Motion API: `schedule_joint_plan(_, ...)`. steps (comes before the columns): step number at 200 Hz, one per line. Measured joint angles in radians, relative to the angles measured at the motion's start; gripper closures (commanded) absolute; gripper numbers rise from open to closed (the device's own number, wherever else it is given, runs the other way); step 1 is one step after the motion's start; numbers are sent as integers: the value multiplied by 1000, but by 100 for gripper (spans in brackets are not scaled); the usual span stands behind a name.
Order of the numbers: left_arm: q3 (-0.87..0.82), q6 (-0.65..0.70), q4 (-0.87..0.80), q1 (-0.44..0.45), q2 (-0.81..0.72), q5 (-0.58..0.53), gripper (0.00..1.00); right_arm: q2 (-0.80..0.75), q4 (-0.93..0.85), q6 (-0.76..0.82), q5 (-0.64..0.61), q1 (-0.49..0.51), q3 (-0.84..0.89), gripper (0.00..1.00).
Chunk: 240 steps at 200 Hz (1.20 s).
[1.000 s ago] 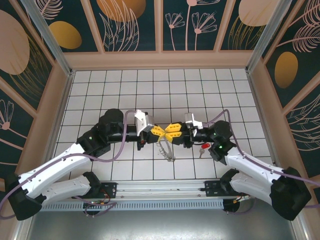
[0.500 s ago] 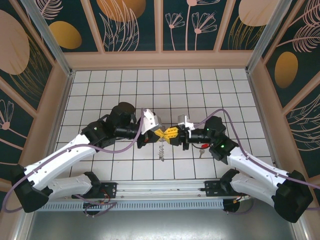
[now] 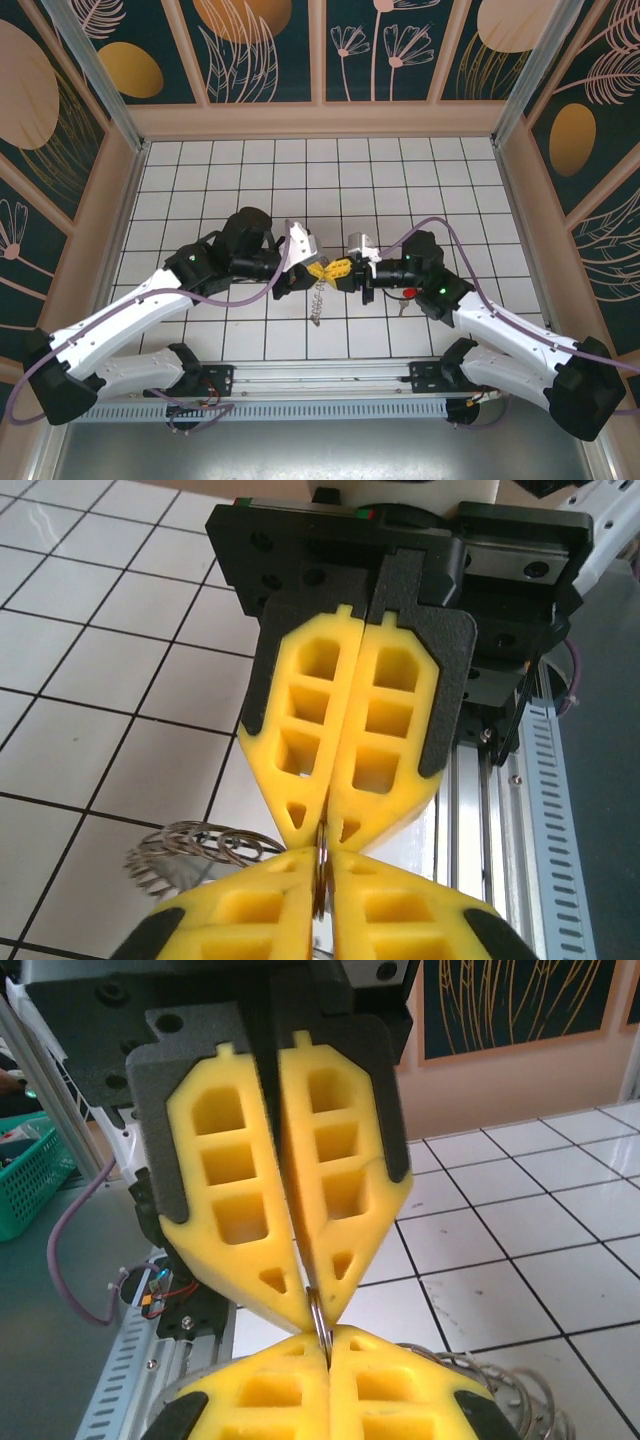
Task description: Put the keys on the keyring
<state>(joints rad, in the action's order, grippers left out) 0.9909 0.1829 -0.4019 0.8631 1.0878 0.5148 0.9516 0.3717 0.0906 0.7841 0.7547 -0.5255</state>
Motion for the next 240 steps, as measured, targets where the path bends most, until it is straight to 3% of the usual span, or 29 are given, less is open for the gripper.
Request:
schedule_joint_plan(68,-233,-177,404,14,-208,30,75,0,380,-211,96,-25,50,100)
schedule_joint_plan(106,-253,-219,474,15,-203,43,75,30,623,-360,127,-56,93,100)
schedule_joint_plan(202,-253,-238,571,16,-182,57,74,91,838,-497,142,-56,129,100)
schedule_joint_plan(209,-253,-238,577,16,-178,58,76,91,840,-497,142,-56,129,100)
schedule_joint_plan(240,-252,-242,588,16,-163,75,100,91,853,-498,142,-59,131,100)
